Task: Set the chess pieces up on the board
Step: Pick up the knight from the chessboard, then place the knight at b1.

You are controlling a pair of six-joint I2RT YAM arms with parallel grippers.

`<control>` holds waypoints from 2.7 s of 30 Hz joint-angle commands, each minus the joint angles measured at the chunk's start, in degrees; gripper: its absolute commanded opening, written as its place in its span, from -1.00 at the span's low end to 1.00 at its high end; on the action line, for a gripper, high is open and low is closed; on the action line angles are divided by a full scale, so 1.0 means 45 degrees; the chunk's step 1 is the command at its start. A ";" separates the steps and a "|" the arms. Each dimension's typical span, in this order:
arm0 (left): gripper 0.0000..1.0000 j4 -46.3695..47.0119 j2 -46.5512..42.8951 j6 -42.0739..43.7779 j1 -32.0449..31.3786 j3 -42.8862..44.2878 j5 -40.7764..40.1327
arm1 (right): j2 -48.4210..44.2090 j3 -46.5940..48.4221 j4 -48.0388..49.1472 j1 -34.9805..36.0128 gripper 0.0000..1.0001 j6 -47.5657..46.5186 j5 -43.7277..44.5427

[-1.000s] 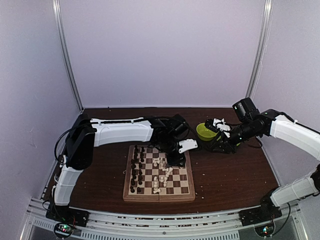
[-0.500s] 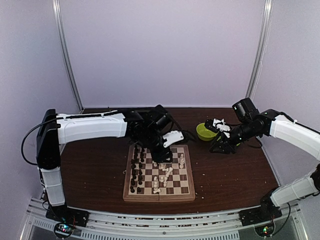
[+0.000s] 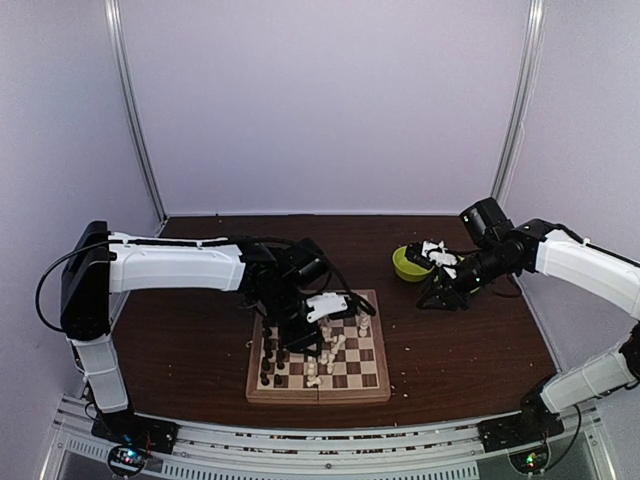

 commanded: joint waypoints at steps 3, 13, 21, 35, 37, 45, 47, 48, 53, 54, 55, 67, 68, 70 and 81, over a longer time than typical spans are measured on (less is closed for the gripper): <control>-0.25 0.0049 0.0146 0.0025 -0.0032 -0.0164 0.0101 | 0.0036 0.0208 -0.0088 0.0079 -0.30 -0.0087 0.0277; -0.18 -0.0244 0.0433 0.0181 -0.0032 -0.0105 0.0571 | 0.0051 0.0225 -0.0171 0.0097 -0.30 -0.0165 0.0288; -0.29 -0.0585 0.0813 0.0317 -0.0052 0.0131 0.0122 | 0.0032 0.0217 -0.0192 0.0097 -0.30 -0.0194 0.0305; -0.76 -0.0657 0.1134 0.0506 -0.0052 0.1036 -0.0258 | 0.0034 0.0227 -0.0192 0.0097 -0.30 -0.0185 0.0364; -0.81 -0.0647 0.1003 0.0507 -0.0057 0.1237 -0.0565 | 0.0014 0.0227 -0.0193 0.0097 -0.31 -0.0185 0.0384; -0.83 -0.0167 0.0563 0.0814 -0.0424 0.2296 0.0637 | -0.0008 0.0232 -0.0174 0.0100 -0.31 -0.0158 0.0421; -0.82 0.0212 0.0617 0.0980 -0.0667 0.2368 0.1024 | -0.0018 0.0308 -0.0234 0.0069 -0.32 -0.0122 0.0288; -0.82 0.0288 0.0717 0.1063 -0.0814 0.2482 0.1207 | -0.0036 0.0329 -0.0235 0.0060 -0.32 -0.0082 0.0210; -0.82 0.0121 0.1654 0.1691 -0.1373 0.3421 0.1159 | -0.0017 0.0280 -0.0029 -0.0045 -0.33 0.0117 0.0346; -0.82 0.0035 0.1948 0.1789 -0.1469 0.3668 0.1126 | 0.0032 0.0295 -0.0031 -0.0135 -0.34 0.0168 0.0363; -0.82 -0.0030 0.2168 0.1850 -0.1545 0.3897 0.1102 | 0.0063 0.0314 -0.0036 -0.0195 -0.34 0.0194 0.0368; -0.82 -0.0686 0.4054 0.1937 -0.2063 0.5639 -0.0734 | -0.0067 0.0246 0.0170 -0.0530 -0.34 0.0401 0.0521; -0.82 -0.0730 0.4113 0.1920 -0.2063 0.5659 -0.0768 | -0.0072 0.0242 0.0174 -0.0543 -0.34 0.0384 0.0522; -0.82 -0.0815 0.4178 0.1914 -0.2064 0.5647 -0.0760 | -0.0057 0.0232 0.0151 -0.0544 -0.34 0.0338 0.0522; -0.79 -0.0924 0.4486 0.2132 -0.2100 0.5668 -0.0101 | 0.0035 0.0244 0.0090 -0.0529 -0.33 0.0264 0.0433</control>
